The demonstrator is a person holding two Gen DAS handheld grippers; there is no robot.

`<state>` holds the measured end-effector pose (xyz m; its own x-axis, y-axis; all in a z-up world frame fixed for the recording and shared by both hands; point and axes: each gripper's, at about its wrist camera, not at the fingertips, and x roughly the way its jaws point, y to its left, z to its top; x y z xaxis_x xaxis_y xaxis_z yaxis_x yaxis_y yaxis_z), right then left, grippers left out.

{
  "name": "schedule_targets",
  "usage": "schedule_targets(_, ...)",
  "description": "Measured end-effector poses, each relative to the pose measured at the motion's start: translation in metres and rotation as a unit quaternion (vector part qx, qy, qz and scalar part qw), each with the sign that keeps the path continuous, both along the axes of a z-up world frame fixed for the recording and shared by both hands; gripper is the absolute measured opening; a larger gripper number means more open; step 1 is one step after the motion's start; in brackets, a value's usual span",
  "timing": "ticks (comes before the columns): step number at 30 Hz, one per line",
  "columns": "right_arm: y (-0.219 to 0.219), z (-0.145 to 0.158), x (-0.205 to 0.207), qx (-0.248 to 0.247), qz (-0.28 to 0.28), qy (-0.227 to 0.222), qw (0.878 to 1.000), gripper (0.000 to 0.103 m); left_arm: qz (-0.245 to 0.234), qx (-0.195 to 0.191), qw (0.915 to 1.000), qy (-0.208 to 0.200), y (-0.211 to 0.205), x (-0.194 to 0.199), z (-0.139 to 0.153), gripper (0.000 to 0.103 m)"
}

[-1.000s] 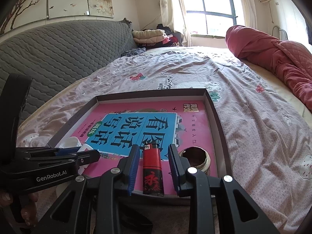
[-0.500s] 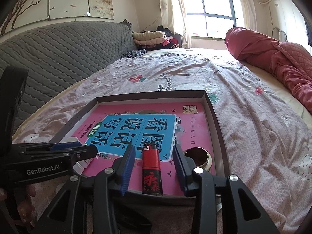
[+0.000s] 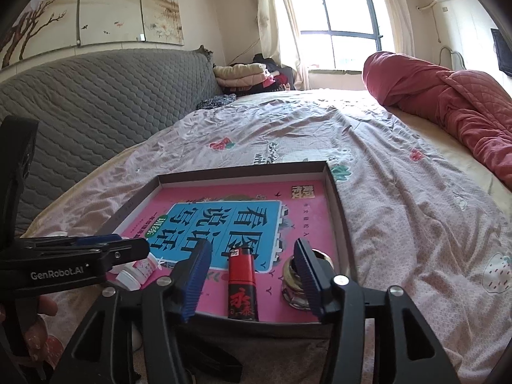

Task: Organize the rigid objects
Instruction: 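Open the right tool to release the lighter while the left tool releases the bottle, then withdraw both open tools from the box toward the remaining objects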

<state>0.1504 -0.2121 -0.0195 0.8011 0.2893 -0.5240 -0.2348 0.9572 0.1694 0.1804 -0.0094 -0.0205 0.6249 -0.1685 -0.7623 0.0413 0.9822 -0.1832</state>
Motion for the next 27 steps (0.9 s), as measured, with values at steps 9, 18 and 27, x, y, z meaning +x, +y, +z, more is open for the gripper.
schedule_targets(9, -0.009, 0.005, -0.01, -0.002, -0.019, -0.012, 1.0, 0.054, 0.002, -0.006, 0.9999, -0.011, 0.008, -0.013, 0.011, 0.059)
schedule_targets(18, -0.011, 0.01, -0.025, -0.005, -0.02, -0.02, 1.0, 0.054, 0.0, -0.006, 0.9998, -0.021, 0.013, -0.027, 0.021, 0.059)
schedule_targets(27, -0.01, 0.015, -0.047, -0.023, -0.033, -0.027, 0.999, 0.054, -0.004, -0.014, 0.9995, -0.029, 0.012, -0.041, 0.03, 0.063)
